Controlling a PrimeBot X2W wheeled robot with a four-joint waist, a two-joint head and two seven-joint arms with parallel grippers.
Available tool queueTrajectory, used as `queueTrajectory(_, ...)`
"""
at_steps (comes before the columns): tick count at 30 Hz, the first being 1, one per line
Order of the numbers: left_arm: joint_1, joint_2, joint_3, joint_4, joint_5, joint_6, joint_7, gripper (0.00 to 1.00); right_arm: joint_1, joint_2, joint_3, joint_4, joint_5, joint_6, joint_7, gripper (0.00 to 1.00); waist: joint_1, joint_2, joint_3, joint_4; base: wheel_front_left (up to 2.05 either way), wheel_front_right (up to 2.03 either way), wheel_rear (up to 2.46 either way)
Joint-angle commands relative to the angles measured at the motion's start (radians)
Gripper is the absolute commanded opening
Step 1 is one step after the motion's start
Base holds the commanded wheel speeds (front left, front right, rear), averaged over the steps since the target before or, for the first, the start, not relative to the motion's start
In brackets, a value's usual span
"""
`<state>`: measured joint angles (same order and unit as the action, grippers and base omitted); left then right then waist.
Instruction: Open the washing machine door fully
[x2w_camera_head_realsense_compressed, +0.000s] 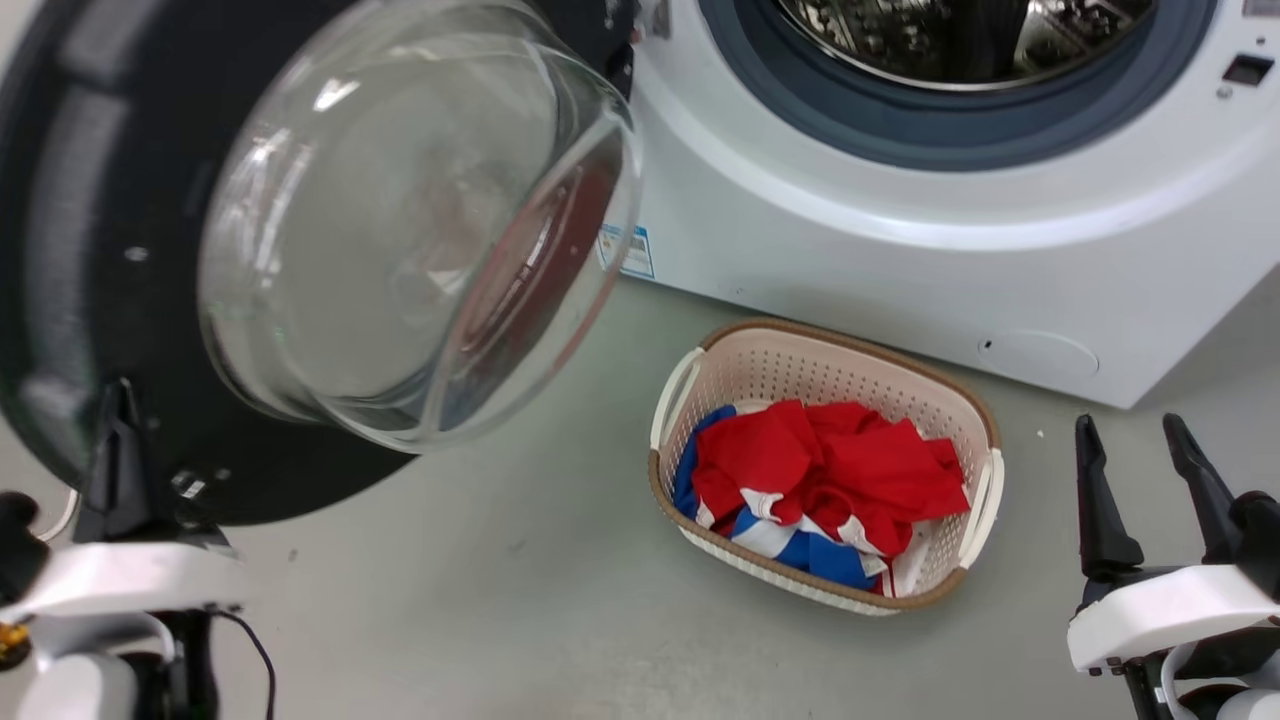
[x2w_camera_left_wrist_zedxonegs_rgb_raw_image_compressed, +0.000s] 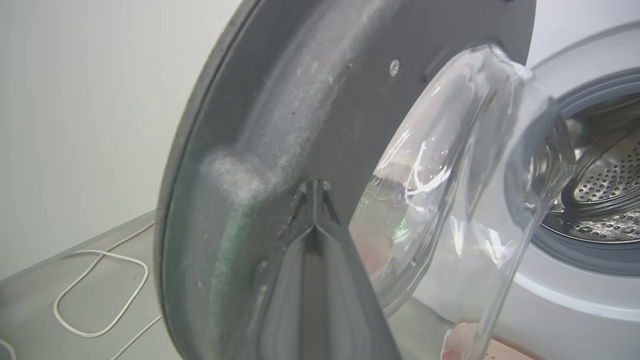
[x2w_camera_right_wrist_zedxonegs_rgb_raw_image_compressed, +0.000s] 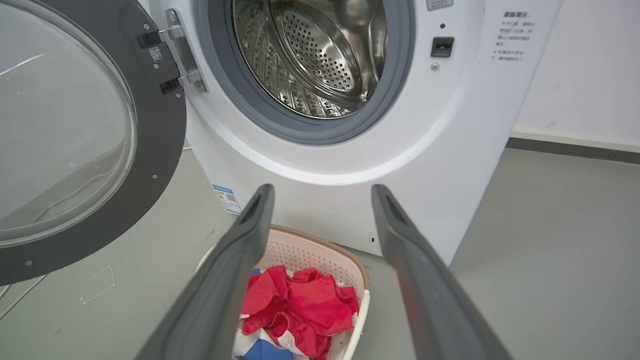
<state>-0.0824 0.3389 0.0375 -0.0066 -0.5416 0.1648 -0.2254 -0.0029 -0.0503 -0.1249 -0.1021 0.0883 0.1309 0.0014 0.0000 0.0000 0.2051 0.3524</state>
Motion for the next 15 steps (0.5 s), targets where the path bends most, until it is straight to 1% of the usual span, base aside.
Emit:
queueTrajectory(1, -0.040, 0.023, 0.032, 0.043, -0.020, -0.017, -0.010, 0.00, -0.016, 0.000, -0.003, -0.006, 0.001, 0.000, 0.002, 1.00, 0.0000, 0.0000, 0.025, -0.010, 0.00, 0.00, 0.00)
queueTrajectory(8, -0.163, 0.099, 0.112, 0.247, -0.081, -0.104, -0.027, 0.00, -0.047, 0.000, 0.005, -0.013, -0.013, 0.000, 0.009, 1.00, 0.0000, 0.0000, 0.070, -0.032, 0.00, 0.00, 0.00)
queueTrajectory(15, -0.271, 0.156, 0.151, 0.407, -0.096, -0.162, -0.035, 0.00, -0.065, 0.000, 0.001, -0.013, -0.018, 0.000, 0.007, 1.00, 0.0000, 0.0000, 0.092, -0.045, 0.00, 0.00, 0.00)
